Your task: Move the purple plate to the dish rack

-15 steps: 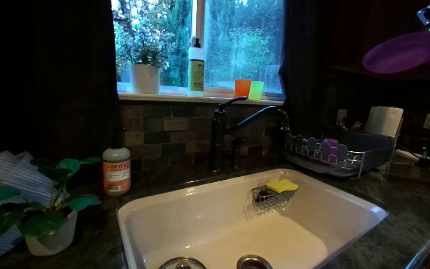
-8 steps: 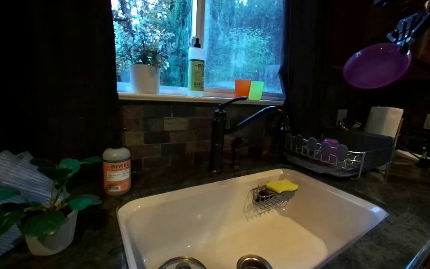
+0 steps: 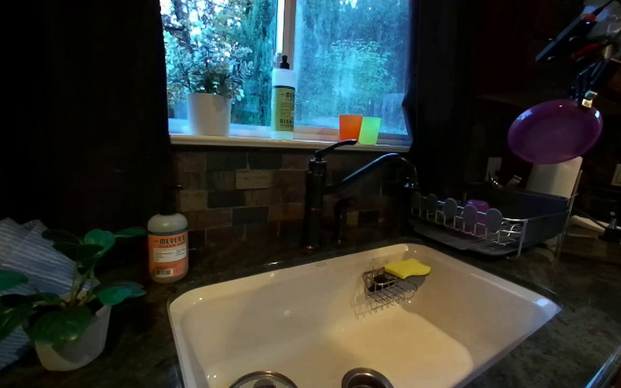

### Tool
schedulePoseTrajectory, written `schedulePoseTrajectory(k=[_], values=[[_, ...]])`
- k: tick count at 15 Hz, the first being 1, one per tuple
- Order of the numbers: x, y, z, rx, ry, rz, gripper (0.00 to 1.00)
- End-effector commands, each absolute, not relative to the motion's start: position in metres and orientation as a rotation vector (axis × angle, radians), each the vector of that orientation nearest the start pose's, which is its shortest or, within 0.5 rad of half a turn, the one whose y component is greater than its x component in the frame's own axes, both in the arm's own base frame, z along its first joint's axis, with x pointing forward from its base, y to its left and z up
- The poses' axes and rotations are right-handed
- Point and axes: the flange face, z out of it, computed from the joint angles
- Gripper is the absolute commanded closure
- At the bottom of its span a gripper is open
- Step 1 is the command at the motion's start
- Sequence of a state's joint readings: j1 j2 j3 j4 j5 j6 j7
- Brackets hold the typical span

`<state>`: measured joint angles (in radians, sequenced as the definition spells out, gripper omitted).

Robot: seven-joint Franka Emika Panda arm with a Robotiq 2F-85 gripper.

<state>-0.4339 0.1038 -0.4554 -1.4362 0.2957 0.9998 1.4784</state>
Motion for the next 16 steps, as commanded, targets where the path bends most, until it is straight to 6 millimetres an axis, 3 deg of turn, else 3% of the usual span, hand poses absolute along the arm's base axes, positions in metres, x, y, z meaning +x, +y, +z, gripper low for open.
schedulePoseTrajectory(k=[1,5,11,13,14,16], values=[[0.362,-0.369,0.609,-1.208,2.693,0.858,0.99],[0.371,-0.367,0.597,-1.442,2.608,1.029,0.99],[0.400,-0.405,0.552,-1.636,2.579,1.188,0.99],[0.412,-0.415,0.533,-1.637,2.633,1.275,0.99],[0.404,-0.405,0.543,-1.563,2.671,1.134,0.96],[0.414,-0.413,0.526,-1.572,2.697,1.189,0.96]])
